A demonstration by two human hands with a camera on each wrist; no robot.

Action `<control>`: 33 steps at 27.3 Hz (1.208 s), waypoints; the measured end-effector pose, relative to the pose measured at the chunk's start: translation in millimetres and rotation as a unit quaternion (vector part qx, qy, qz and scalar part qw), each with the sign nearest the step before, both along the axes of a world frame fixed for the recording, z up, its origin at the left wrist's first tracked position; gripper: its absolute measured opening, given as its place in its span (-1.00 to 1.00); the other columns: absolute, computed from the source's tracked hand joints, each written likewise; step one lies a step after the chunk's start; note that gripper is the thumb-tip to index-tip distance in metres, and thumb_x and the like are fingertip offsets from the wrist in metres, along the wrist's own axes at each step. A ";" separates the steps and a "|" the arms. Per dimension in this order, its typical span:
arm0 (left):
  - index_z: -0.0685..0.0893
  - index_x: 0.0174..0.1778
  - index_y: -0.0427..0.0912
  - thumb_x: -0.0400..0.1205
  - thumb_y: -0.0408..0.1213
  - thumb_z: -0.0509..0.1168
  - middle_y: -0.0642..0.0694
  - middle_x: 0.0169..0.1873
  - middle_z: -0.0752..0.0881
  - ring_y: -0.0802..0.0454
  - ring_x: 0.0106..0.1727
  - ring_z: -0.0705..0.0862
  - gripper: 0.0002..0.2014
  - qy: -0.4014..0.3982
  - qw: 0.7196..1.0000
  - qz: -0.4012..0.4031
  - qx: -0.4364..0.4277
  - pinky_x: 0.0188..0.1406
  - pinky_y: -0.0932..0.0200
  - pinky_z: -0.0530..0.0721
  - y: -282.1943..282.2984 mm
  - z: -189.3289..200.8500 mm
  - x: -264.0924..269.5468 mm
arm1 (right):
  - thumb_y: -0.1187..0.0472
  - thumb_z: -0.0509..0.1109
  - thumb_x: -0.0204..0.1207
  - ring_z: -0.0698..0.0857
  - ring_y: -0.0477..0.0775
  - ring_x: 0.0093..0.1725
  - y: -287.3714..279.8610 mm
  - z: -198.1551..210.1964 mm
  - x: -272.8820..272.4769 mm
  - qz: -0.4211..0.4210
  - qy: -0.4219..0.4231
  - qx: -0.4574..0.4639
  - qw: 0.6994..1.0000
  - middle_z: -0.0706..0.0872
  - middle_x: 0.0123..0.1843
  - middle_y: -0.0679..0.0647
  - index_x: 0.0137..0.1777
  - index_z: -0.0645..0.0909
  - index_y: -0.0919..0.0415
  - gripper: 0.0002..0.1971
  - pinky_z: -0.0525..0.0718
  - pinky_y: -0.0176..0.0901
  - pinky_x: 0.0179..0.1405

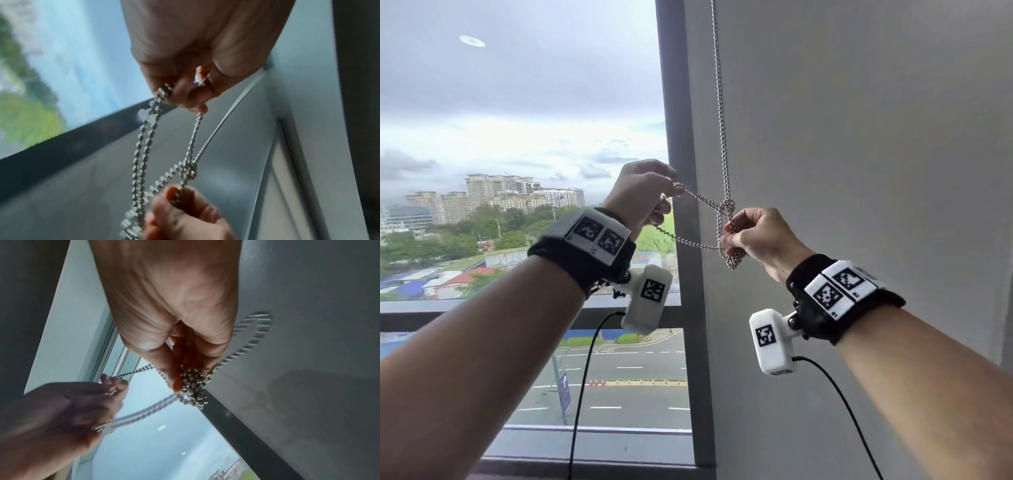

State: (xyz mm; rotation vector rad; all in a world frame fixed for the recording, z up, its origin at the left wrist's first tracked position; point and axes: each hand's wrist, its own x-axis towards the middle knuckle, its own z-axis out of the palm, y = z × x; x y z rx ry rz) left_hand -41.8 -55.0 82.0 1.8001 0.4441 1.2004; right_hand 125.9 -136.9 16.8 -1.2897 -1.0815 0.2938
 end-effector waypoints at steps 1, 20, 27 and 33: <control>0.65 -0.14 -0.32 0.49 -0.51 0.23 -0.15 -0.38 0.68 0.05 -0.56 0.41 -0.88 0.054 0.998 0.024 0.030 -0.55 0.24 0.31 0.8 -0.1 -2.3 | 0.58 0.49 0.38 0.69 0.11 -0.46 -0.5 -0.3 3.9 -0.016 0.005 0.004 1.000 0.70 -0.34 0.18 -0.29 0.63 0.29 -0.79 0.70 -0.12 -0.43; 0.73 -0.20 -0.25 0.58 -0.20 0.30 -0.27 -0.27 0.82 -0.19 -0.24 0.77 -0.80 0.396 0.903 -0.151 -0.073 -0.33 0.13 0.59 12.5 -134.2 39.1 | 0.59 0.29 0.48 0.60 0.07 -0.48 2.2 -7.4 9.2 -0.026 -0.014 -0.004 1.000 0.64 -0.39 0.16 -0.11 0.71 0.36 -0.79 0.62 -0.22 -0.57; 0.67 -0.13 -0.36 0.54 -0.32 0.38 -0.15 -0.48 0.59 0.03 -0.54 0.59 -0.86 -0.030 0.953 -0.203 -0.221 -0.40 0.11 0.73 -10.0 -115.9 64.8 | 0.53 0.43 0.32 0.72 0.09 -0.31 7.2 -11.2 10.7 -0.061 -0.061 -0.003 0.996 0.82 -0.26 0.26 -0.24 0.80 0.32 -0.83 0.73 -0.05 -0.23; 0.66 -0.09 -0.41 0.52 -0.34 0.41 -0.16 -0.47 0.67 0.16 -0.67 0.40 -0.82 -0.159 0.957 -0.113 -0.215 -0.70 0.32 0.38 -8.3 -111.2 71.5 | 0.25 0.64 0.29 0.75 -0.07 -0.31 6.9 -24.2 17.2 -0.053 -0.107 -0.021 0.993 0.88 -0.24 0.13 -0.16 0.85 0.24 -0.87 0.73 -0.14 -0.12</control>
